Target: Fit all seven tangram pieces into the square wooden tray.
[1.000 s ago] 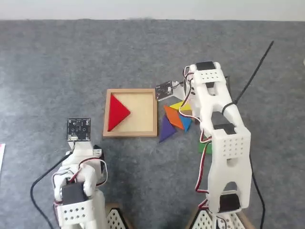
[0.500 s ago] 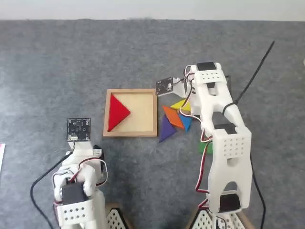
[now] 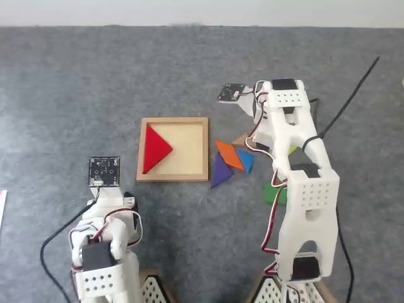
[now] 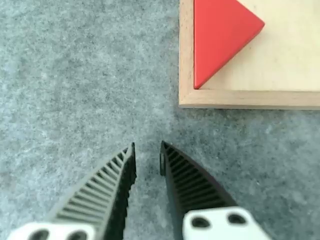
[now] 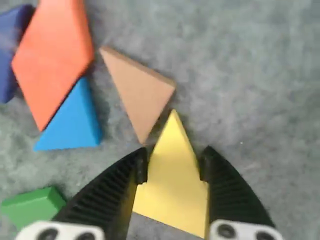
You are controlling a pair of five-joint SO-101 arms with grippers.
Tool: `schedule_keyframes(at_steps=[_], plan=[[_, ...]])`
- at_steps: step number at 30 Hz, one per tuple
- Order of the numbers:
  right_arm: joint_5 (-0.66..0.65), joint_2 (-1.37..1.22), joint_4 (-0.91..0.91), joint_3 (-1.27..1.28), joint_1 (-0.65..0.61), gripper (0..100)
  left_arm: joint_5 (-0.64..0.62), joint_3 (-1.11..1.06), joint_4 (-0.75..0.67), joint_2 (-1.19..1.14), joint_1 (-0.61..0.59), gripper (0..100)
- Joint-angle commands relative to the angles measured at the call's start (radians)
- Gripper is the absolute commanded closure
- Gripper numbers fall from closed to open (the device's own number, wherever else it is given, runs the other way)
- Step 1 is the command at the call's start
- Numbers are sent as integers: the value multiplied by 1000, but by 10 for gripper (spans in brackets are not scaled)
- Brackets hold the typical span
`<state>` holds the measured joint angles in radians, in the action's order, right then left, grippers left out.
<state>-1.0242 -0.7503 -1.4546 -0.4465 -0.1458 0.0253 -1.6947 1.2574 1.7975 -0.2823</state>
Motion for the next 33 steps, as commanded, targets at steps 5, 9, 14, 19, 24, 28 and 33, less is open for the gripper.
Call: schedule_keyframes(at_steps=[5,9,14,19,24,28,33], plan=[[-115,24,-216,-123,-8,613,0,12,3,18,5,920],[-279,59,-337,-201,16,592,0,12,3,18,6,920],[-339,96,-341,-114,85,592,0,12,3,18,6,920],[-402,183,-254,98,68,592,0,12,3,18,6,920],[-399,237,-143,190,61,591,0,12,5,18,9,920],[-344,226,-87,199,51,591,0,12,5,20,9,920],[-293,165,-33,199,31,591,0,12,5,20,9,920]])
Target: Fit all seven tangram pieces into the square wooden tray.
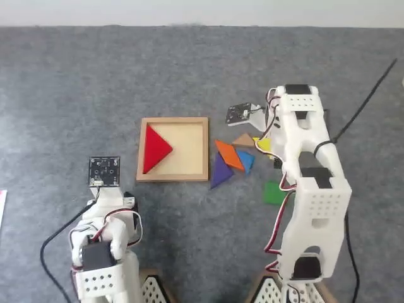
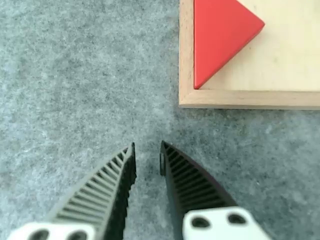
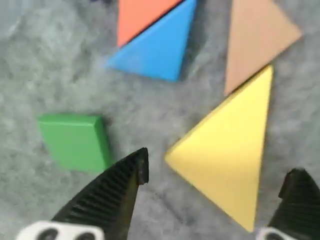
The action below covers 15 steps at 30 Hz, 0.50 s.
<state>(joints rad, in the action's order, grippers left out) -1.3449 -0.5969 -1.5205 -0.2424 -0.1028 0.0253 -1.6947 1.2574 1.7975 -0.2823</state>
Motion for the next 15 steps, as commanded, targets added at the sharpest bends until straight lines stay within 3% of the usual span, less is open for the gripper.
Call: schedule_keyframes(at_steps=[1,15], plan=[[29,1,44,-5,-12,592,0,12,5,20,9,920],[-11,59,-50,-3,47,592,0,12,5,20,6,920]])
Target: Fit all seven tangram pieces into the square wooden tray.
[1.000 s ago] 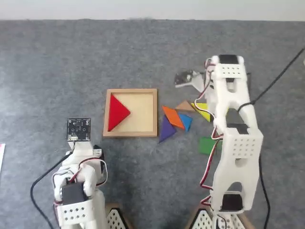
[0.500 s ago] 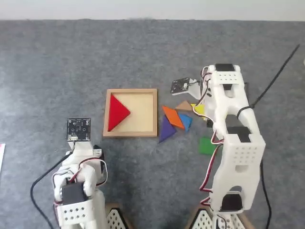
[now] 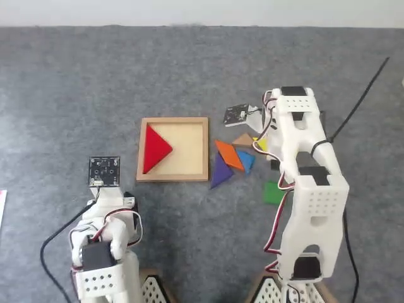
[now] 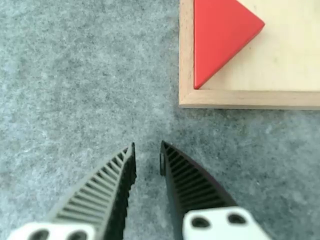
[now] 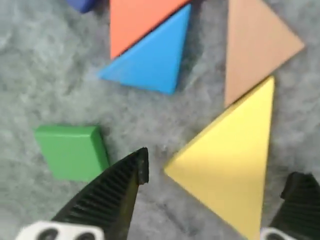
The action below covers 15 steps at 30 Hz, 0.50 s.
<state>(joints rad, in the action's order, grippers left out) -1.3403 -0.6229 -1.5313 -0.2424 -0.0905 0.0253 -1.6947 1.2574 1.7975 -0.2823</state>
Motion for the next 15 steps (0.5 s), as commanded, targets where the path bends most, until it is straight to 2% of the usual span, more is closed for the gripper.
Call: schedule_keyframes(at_steps=[1,9,15], plan=[[-15,97,-50,3,36,592,0,12,5,20,6,920],[-28,148,114,189,1,592,0,12,5,20,6,920],[0,145,180,218,8,592,0,12,5,20,6,920]])
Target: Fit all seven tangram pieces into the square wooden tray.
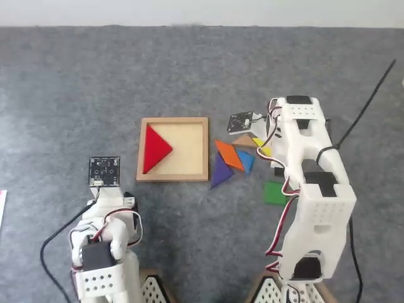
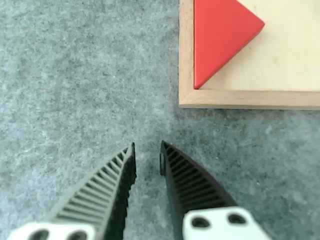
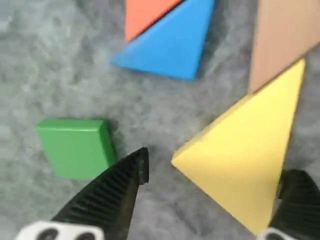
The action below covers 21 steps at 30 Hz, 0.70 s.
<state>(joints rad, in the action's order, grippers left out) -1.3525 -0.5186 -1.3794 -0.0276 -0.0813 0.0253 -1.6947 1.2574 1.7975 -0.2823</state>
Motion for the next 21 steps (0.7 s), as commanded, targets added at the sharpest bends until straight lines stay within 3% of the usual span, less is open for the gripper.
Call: schedule_keyframes(at_steps=[1,6,21], plan=[[15,41,28,3,-1,592,0,12,5,20,6,920],[68,36,101,5,-2,593,0,12,5,20,6,920],[12,25,91,6,25,593,0,12,5,20,6,920]])
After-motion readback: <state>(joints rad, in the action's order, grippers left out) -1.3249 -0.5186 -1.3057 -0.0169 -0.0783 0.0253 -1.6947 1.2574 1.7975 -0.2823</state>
